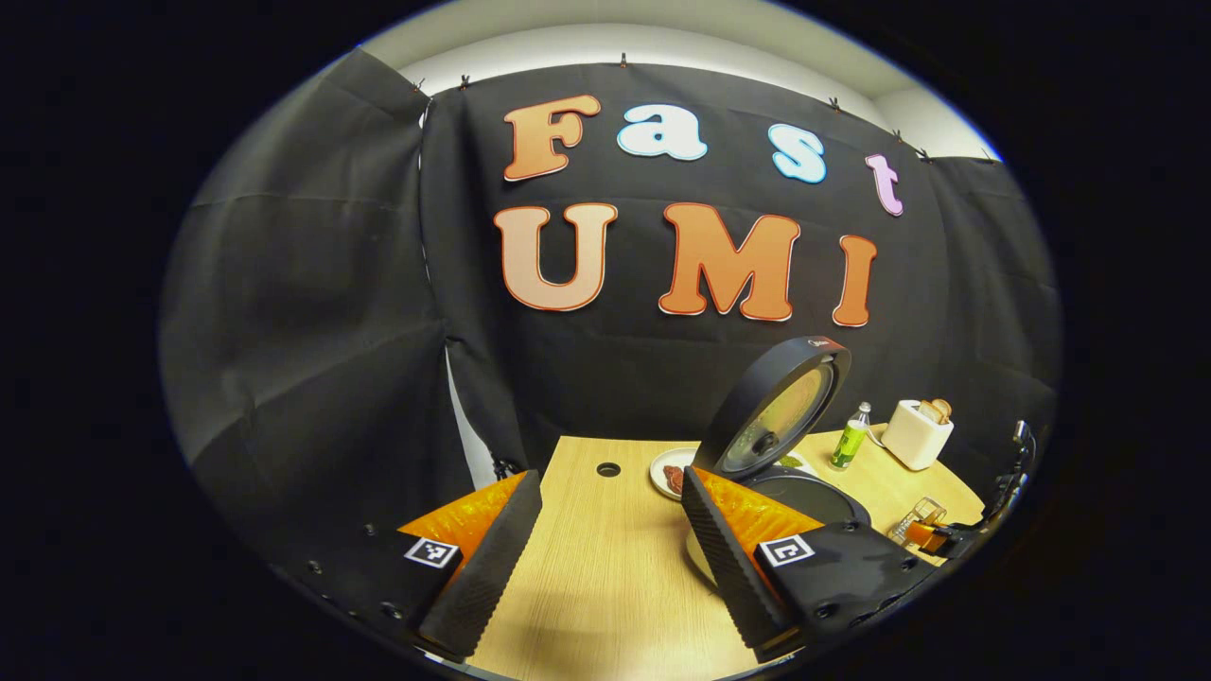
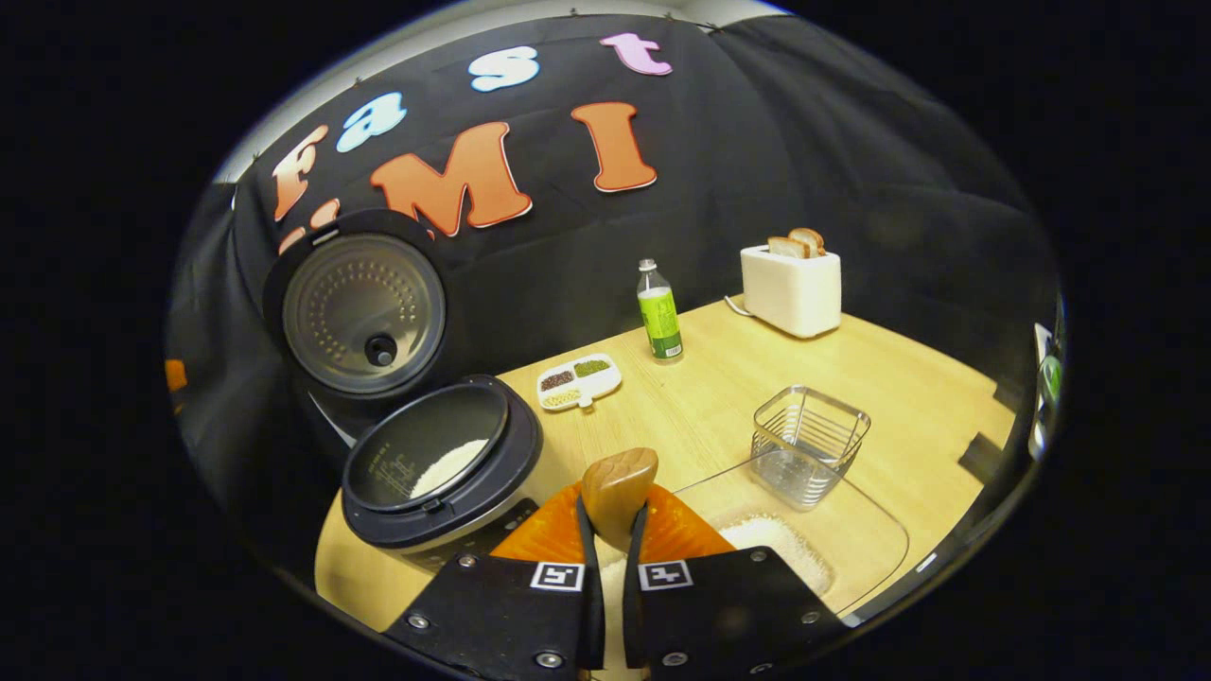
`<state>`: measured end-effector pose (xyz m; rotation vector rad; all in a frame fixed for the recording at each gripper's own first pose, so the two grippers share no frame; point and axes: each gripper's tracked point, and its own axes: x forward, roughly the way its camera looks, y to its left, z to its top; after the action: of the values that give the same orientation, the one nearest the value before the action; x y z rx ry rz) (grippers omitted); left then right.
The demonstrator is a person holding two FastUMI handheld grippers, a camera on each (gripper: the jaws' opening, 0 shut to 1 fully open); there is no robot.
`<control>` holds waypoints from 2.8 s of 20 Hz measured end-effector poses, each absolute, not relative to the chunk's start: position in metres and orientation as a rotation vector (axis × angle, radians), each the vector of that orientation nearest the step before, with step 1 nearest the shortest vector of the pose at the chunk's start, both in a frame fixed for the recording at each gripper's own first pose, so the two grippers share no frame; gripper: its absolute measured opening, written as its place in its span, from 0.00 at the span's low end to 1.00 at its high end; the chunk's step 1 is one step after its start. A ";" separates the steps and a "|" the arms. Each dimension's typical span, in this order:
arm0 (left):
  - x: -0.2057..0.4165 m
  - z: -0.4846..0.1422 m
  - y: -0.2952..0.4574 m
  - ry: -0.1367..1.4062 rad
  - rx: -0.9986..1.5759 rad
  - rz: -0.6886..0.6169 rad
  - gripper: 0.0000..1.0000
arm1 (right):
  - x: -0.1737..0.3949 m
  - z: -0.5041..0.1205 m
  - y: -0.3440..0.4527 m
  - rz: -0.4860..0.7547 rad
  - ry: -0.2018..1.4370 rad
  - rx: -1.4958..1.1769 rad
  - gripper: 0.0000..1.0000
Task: Close the left gripper, press the button to open the rice cooker; take a wooden spoon from the chopstick holder with the right hand, scoop a spoonful of rice and pour it into the rice cooker, then put the wooden spoon back into the chopstick holder.
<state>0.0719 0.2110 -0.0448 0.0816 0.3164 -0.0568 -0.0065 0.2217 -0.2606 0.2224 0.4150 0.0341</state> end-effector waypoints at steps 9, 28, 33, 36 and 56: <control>0.074 -0.049 0.209 0.330 0.078 -0.058 0.97 | -0.007 -0.280 0.191 -0.008 0.528 0.729 0.07; 0.082 -0.047 0.179 0.308 0.044 -0.079 0.99 | -0.021 -0.247 0.126 0.015 0.520 1.353 0.07; 0.085 -0.044 0.171 0.293 0.032 -0.072 0.99 | -0.023 -0.216 0.118 0.015 0.525 1.389 0.07; 0.089 -0.040 0.170 0.280 0.032 -0.064 0.97 | -0.020 -0.187 0.112 0.031 0.505 1.393 0.07; 0.090 -0.008 0.204 0.211 0.042 0.037 0.97 | 0.106 -0.044 0.201 0.236 0.457 1.319 0.07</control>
<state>0.0896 0.2038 -0.0077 0.0419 0.2111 0.0367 0.1062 0.2012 -0.0440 1.3187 0.4567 0.2361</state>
